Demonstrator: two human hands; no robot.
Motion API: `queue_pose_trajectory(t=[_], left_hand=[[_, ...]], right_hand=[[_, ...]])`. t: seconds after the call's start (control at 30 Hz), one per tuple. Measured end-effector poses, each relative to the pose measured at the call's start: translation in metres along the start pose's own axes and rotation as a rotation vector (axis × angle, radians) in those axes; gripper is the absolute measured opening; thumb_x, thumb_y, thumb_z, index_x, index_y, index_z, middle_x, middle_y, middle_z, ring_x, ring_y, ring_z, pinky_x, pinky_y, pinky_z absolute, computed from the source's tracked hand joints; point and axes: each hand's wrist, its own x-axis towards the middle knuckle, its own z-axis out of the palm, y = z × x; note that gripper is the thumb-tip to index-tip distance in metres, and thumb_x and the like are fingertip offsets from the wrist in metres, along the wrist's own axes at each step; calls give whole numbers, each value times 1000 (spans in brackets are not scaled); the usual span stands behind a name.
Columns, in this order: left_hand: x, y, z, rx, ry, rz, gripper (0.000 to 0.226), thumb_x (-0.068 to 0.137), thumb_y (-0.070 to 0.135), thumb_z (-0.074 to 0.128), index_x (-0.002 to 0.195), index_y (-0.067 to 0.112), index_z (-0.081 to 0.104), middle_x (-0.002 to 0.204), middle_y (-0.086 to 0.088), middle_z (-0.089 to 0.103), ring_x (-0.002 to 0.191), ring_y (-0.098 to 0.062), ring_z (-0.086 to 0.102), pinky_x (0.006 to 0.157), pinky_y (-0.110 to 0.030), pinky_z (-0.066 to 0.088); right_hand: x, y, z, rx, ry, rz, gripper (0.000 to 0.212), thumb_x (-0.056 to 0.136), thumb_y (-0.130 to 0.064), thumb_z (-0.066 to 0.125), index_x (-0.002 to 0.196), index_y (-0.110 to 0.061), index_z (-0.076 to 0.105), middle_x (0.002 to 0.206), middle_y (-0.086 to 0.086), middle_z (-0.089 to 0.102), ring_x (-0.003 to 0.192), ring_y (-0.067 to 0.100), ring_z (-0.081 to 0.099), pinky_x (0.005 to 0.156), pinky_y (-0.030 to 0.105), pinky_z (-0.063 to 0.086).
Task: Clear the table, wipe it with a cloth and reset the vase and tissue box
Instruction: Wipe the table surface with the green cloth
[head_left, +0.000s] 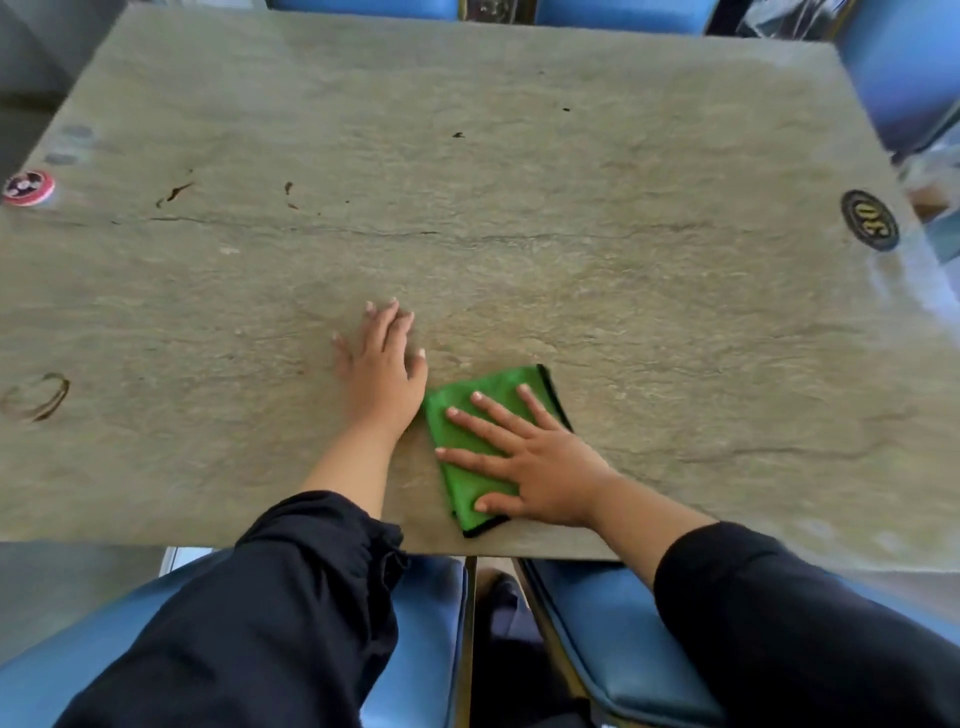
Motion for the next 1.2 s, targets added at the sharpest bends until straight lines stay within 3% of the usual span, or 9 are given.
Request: queue_pose_trajectory(t=[0.13,0.23,0.3,0.47,0.73,0.8,0.97,1.1,1.2], left_hand=[[10,12,11,5,-36,39,49,93,18,44,142,19,39,156,2,26,146,-18,14,117,-50,2],[14,9,12,0,40,64,47,86,21,46,132,16,51,147,-2,42,137,-23,35,112,-46,24],[19,9,11,0,93,69,44,81,21,44,123,15,59,136,-3,53,126,-25,47,103,-42,36],[41,6,11,29,116,117,39,81,13,50,118,13,62,131,-5,57,122,-27,51,100,-40,38],[118,35,33,-16,7,55,50,89,9,47,139,9,43,153,-7,31,141,-26,27,116,-41,21],[131,39,40,-35,48,61,49,87,6,49,136,6,46,150,-11,36,140,-28,31,115,-39,25],[171,50,48,-4,97,203,42,87,9,41,126,5,57,141,-12,48,131,-31,44,106,-47,39],[204,66,58,70,31,202,45,94,21,40,137,9,47,152,-7,34,141,-26,31,112,-47,25],[210,74,70,163,29,137,55,93,31,25,142,11,39,154,-4,29,143,-22,26,114,-46,20]], right_hand=[[2,43,-8,119,16,519,67,89,-68,10,146,-44,-15,159,-6,-19,144,21,-23,115,60,-8],[42,48,-18,242,39,788,78,92,-65,14,148,-24,-21,157,-4,-24,143,22,-26,114,55,-15],[60,40,-21,227,36,741,79,93,-63,14,149,-18,-20,157,-1,-24,143,24,-27,115,53,-16],[40,57,-12,92,33,190,71,91,-66,13,150,-33,-9,159,-9,-13,146,20,-18,117,53,-11],[110,150,-35,250,107,890,72,91,-66,13,151,-31,-9,159,-6,-18,144,23,-23,112,60,-14],[137,154,-42,246,107,857,71,92,-64,13,151,-30,-10,159,-6,-19,144,25,-24,112,61,-14],[122,181,-37,148,133,454,66,90,-66,12,149,-41,-6,159,-14,-11,146,16,-19,116,55,-8],[114,241,-38,187,149,768,68,90,-68,15,149,-42,-5,159,-12,-13,145,17,-20,115,55,-12],[139,270,-49,253,160,944,68,92,-66,17,150,-39,-5,160,-9,-15,145,21,-21,114,56,-13]])
